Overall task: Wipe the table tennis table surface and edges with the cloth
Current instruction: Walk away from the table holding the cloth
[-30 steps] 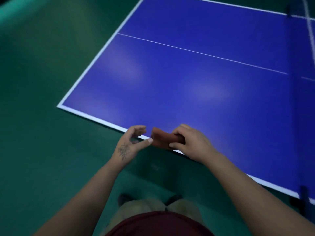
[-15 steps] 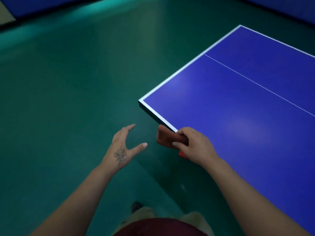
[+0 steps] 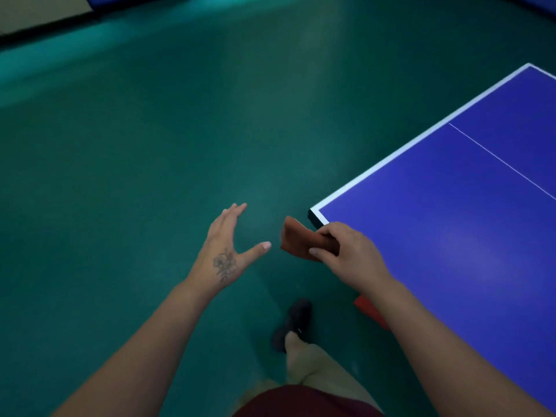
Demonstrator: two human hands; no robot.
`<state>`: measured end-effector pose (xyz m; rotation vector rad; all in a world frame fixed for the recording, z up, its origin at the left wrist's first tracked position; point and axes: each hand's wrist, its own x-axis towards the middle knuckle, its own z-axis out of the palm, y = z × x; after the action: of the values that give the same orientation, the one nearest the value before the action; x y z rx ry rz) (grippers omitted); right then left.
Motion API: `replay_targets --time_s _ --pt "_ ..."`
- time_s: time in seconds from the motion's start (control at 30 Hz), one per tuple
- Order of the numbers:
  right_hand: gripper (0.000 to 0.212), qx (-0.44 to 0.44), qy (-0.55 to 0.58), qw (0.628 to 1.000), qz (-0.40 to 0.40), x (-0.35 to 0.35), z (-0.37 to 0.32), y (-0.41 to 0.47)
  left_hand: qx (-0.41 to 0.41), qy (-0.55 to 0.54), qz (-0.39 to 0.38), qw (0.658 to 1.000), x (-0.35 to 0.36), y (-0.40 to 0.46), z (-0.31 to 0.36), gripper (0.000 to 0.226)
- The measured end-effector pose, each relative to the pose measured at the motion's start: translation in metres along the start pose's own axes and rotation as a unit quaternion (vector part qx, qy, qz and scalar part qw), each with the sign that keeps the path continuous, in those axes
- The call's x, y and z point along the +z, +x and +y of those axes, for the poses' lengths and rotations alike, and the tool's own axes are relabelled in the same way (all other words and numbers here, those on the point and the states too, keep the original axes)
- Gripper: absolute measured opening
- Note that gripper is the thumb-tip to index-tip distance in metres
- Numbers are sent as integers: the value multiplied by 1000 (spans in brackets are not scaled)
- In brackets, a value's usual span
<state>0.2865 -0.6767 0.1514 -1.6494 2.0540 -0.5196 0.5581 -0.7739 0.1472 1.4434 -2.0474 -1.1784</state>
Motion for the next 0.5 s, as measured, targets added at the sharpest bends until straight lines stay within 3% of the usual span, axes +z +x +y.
replay_targets --time_s 0.27,0.5 --pt "24 -57 26 997 -41 -7 -3 177 -42 32 64 997 -51 144 10 97" --pt "23 -113 6 990 -83 -31 -25 311 -43 94 60 993 -89 237 29 96"
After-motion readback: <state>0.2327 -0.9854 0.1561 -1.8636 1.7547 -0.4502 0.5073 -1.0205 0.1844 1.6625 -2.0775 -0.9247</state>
